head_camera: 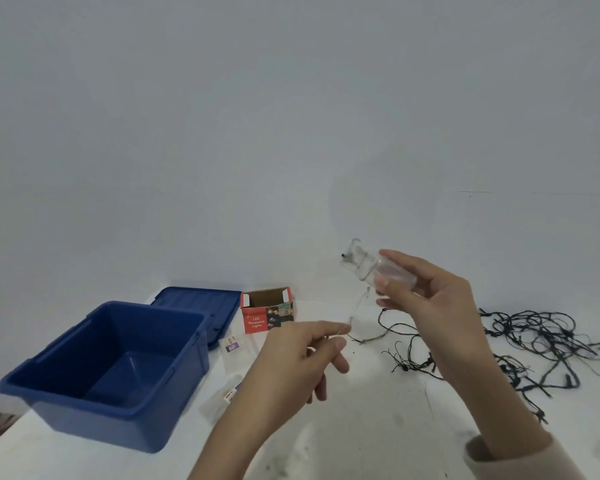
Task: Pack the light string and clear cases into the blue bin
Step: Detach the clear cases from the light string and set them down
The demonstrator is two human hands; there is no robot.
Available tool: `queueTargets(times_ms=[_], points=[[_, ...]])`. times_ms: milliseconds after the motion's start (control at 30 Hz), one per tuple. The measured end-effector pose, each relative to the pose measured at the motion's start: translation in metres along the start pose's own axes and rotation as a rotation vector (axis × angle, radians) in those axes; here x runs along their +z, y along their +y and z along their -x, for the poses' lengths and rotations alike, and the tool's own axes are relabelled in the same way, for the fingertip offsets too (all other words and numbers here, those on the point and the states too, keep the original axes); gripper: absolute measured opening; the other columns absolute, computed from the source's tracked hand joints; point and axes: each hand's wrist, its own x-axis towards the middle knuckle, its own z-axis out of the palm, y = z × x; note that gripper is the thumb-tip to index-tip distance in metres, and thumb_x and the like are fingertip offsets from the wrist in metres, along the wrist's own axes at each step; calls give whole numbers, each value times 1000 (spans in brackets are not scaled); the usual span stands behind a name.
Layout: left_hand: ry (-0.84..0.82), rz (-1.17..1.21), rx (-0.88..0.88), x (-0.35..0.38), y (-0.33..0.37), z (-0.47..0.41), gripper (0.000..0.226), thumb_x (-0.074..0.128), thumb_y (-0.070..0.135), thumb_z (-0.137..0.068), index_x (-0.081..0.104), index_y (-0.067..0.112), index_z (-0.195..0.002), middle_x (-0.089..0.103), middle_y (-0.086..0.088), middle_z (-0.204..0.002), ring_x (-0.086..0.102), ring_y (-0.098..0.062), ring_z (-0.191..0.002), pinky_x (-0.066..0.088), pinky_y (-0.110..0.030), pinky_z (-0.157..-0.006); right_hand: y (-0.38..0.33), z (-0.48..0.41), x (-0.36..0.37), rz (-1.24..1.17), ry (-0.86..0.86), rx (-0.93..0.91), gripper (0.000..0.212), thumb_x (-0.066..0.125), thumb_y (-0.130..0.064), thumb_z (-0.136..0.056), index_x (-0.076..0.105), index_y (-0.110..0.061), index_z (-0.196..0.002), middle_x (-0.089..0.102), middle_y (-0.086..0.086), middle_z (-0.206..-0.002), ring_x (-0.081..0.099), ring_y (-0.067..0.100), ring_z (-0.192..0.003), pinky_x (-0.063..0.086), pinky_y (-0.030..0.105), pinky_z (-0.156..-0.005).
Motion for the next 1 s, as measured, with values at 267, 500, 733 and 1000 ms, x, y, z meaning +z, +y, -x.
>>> queueTargets(times_ms=[267, 500, 733, 1000], points=[[110, -799, 338, -22, 27, 7, 31, 29, 37, -99, 58, 32, -108, 64, 9, -95, 59, -10, -87, 48, -35, -77, 30, -7, -8, 617, -94, -410, 33, 64, -1, -82, 69, -20, -109, 66, -8, -99, 54, 2, -95, 38, 7, -81], [202, -321, 375, -38, 13, -38, 16, 57, 30, -91, 72, 27, -86, 63, 10, -65, 54, -11, -59, 41, -16, -54, 21, 11, -18, 149, -678, -17, 36, 72, 4, -76, 60, -21, -99, 71, -2, -89, 66, 11, -80, 53, 24, -76], [-50, 164, 85, -9, -30, -33, 25, 56, 13, -92, 73, 28, -80, 56, 10, -55, 40, -10, -40, 34, -21, -43, 16, 7, -18, -452, -397, 138, 58, 92, -17, -37, 60, -10, -85, 72, 16, -83, 69, 25, -71, 53, 22, -64], [-123, 317, -56, 13, -35, -4, 22, 55, 3, -90, 70, 16, -99, 65, 5, -61, 55, -9, -50, 48, -22, -49, 19, 0, -15, -359, 51, 135, 22, 69, 0, -73, 59, -11, -90, 74, 7, -84, 70, 20, -73, 57, 21, -75]])
